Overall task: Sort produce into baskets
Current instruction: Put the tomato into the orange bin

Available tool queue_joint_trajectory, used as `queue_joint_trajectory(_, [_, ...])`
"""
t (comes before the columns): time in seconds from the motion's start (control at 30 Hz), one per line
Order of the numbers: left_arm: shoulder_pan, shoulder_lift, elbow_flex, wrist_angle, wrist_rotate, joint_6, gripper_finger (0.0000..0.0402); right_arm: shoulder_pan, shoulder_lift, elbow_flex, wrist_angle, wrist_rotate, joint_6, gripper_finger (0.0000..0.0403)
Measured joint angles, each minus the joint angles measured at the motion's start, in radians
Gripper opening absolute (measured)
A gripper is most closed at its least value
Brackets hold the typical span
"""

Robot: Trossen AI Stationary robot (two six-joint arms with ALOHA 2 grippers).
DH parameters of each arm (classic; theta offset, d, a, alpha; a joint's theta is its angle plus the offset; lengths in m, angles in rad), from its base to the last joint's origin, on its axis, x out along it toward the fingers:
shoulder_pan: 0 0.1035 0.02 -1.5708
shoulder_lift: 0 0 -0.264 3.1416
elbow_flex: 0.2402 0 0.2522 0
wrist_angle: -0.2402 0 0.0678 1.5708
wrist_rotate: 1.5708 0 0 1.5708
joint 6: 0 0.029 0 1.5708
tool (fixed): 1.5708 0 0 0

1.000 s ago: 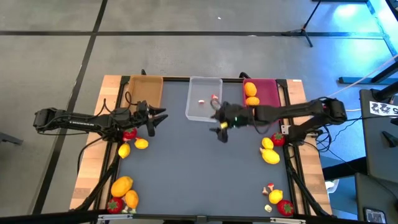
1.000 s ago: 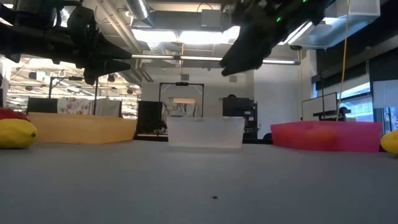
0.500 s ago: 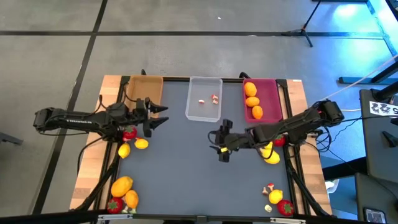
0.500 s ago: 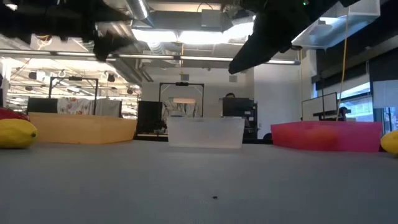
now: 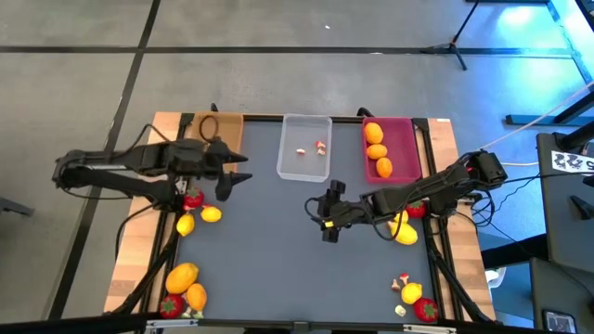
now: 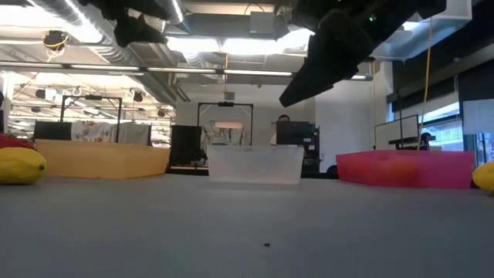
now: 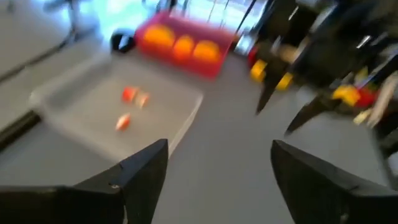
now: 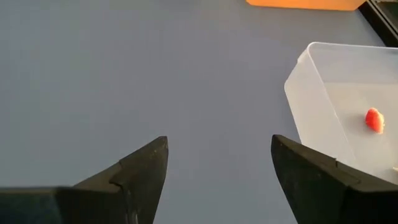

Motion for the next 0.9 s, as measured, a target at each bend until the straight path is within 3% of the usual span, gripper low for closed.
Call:
queue_joint_trajectory(0.23, [0.000,0.113,0.126,-0.355,-0.001,-0.111,0.0278,0.000,0.000,0.000,0.002,0.000,0.000,0.0282])
queue_joint_trajectory(0.43, [0.000,0.152,0.137,-0.586,-0.002,-0.176,0.0278,-0.003,0.000,0.000,0.017,0.000,-0.003,0.0282])
queue_joint_trajectory(0.9, [0.001,0.155,0.137,-0.603,-0.002,-0.194,0.0278,-0.003,0.000,0.000,0.021,0.000,-0.004,0.0282])
